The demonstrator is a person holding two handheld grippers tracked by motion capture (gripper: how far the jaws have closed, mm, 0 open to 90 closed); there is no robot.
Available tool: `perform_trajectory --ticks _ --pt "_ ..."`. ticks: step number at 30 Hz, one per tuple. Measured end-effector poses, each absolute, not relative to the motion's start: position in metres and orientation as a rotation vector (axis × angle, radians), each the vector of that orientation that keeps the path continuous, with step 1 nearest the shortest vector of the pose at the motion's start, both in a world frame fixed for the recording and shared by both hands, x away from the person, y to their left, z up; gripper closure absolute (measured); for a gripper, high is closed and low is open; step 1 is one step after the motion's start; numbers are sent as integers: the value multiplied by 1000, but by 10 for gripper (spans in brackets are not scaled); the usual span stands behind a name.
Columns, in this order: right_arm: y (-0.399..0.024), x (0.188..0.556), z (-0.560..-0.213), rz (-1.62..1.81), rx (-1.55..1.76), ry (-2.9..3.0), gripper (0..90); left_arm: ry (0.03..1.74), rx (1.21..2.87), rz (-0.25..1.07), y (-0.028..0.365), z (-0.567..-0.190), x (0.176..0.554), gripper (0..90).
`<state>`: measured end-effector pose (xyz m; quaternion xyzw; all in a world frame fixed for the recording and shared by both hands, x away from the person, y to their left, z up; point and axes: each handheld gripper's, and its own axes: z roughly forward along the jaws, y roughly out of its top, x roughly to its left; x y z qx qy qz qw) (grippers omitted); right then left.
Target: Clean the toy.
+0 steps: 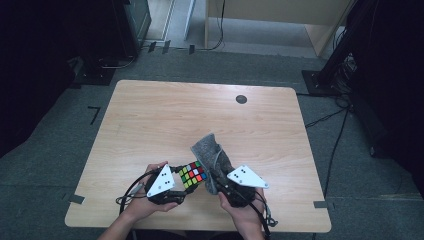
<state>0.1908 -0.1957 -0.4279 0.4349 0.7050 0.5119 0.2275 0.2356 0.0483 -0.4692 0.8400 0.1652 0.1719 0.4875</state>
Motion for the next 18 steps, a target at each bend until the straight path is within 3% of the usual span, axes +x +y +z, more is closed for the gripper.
perform_trajectory --ticks 4,9,18 --pt "-164 170 -413 1328 910 1998 726 484 2163 505 35 -470 237 341" --pt "-126 163 -433 1055 696 2081 715 511 2218 528 25 -465 232 342" --pt "-137 167 -433 1074 779 2024 727 511 2221 512 24 -466 232 343"
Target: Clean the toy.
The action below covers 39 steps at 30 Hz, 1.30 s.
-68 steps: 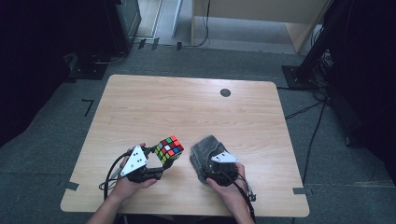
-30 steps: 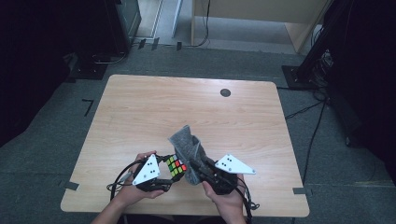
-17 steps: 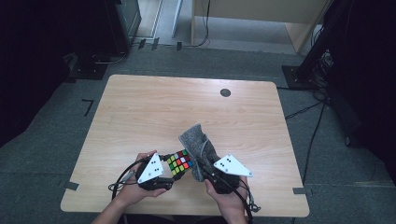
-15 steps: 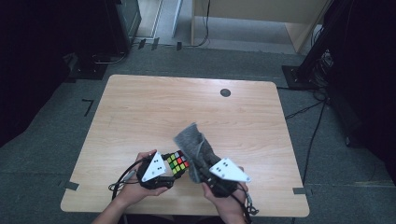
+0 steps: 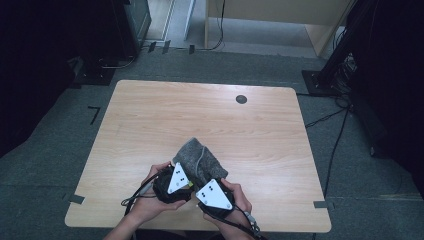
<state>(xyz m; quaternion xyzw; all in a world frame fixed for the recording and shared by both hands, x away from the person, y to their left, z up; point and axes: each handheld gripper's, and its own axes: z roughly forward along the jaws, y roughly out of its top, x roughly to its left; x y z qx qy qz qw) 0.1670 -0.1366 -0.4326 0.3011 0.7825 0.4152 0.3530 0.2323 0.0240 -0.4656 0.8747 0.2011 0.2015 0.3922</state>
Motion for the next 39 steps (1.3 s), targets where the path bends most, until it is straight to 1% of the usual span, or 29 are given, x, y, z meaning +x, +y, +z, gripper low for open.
perform_trajectory --ticks 3,5,7,8,10,12,15,18,20,24,27,30,32,34,37,39 --pt "-129 163 -435 1026 721 2036 730 500 2226 508 25 -466 233 343" --pt "-139 169 -431 1058 801 2001 732 506 2214 503 27 -466 233 343" --pt "-157 176 -425 1094 905 1939 732 500 2180 458 32 -465 235 343" --pt "-166 178 -422 1137 970 1907 732 490 2150 421 35 -463 236 343" --pt "-185 183 -418 1338 1067 1912 732 466 2082 363 40 -462 237 343" --pt "-191 186 -420 1506 1082 1974 733 442 2034 335 44 -461 236 343" --pt "-193 191 -425 1498 1119 1982 735 404 1992 386 49 -460 233 343" --pt "-200 197 -429 1332 1170 1975 735 395 1946 329 55 -459 235 343" --pt "-207 197 -427 1446 1211 1949 735 394 1946 342 55 -458 235 343" --pt "-198 187 -414 1679 1095 1946 734 369 1948 379 50 -459 231 343" --pt "-194 188 -415 1668 1101 1958 735 362 1920 400 53 -456 228 344" --pt "-210 199 -422 1641 1248 1940 737 359 1875 336 61 -454 231 343" --pt "-226 205 -428 1703 1351 1896 737 365 1827 292 66 -452 233 343" --pt "-232 208 -433 1808 1400 1879 737 371 1787 263 69 -449 234 343" --pt "-221 208 -438 1929 1360 1945 737 372 1757 230 70 -448 235 343" --pt "-209 206 -443 1939 1328 1999 743 377 1733 205 72 -447 236 343"
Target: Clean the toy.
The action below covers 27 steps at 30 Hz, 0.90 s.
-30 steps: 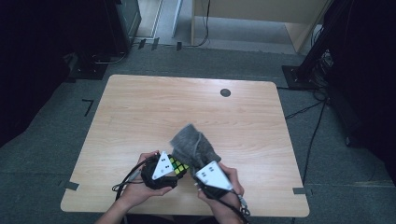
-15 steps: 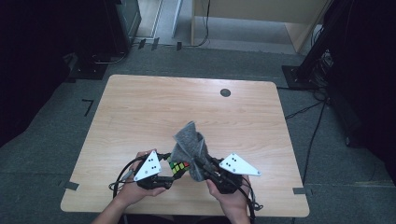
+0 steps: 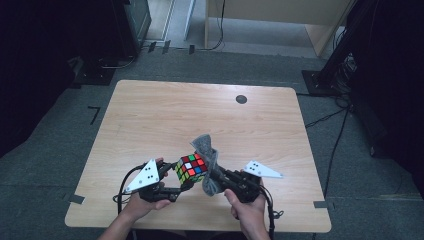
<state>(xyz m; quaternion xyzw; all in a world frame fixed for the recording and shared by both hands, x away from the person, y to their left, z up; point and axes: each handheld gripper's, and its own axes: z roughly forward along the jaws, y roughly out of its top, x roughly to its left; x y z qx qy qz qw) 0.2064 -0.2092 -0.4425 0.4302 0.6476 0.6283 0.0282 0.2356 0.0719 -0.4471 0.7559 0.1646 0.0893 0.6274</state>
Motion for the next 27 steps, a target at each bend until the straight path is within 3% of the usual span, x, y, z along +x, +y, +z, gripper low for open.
perform_trajectory --ticks 5,11,18,27 --pt "-205 212 -458 1978 1379 2103 740 405 1693 181 80 -445 240 343" --pt "-213 207 -442 2078 1325 1960 742 390 1706 178 76 -445 237 343" --pt "-203 214 -462 2029 1405 2135 739 406 1698 174 78 -445 239 343" --pt "-210 210 -452 2089 1367 1982 742 390 1713 162 76 -446 239 343"
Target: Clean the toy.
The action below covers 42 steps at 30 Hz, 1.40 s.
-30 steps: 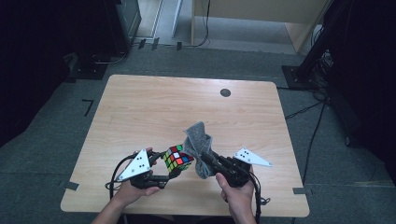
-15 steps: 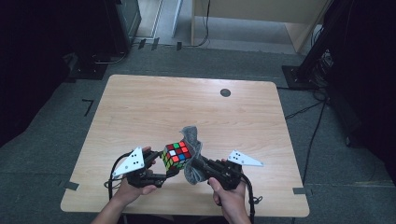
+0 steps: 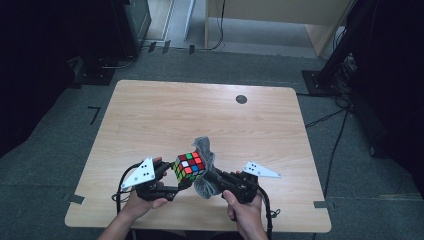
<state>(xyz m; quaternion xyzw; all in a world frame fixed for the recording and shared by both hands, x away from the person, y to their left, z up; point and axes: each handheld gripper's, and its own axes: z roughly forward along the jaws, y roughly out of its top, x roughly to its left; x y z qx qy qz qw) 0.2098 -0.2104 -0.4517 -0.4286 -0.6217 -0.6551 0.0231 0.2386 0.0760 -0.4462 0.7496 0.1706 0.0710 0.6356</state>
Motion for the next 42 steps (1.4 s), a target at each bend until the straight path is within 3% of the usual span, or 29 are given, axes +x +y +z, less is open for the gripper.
perform_trajectory --ticks 3,9,13,16,24,29,36,42 --pt "-204 213 -463 -1926 -1317 -1958 741 398 1706 162 78 -446 240 343" --pt "-216 207 -445 -2107 -1310 -1916 743 399 1707 147 76 -449 240 343" --pt "-209 208 -452 -2005 -1321 -1967 743 411 1707 144 78 -449 242 343" --pt "-210 210 -452 -1967 -1336 -2029 742 435 1720 184 80 -449 244 343" --pt "-213 188 -411 -2224 -1323 -2193 735 376 1912 348 60 -460 236 343" --pt "-195 186 -414 -2123 -1225 -2347 723 310 1949 367 48 -459 227 343" --pt "-217 199 -423 -2035 -1486 -2301 727 350 1878 308 59 -454 232 343" --pt "-204 191 -414 -2102 -1313 -2246 724 384 1866 284 61 -454 236 343"
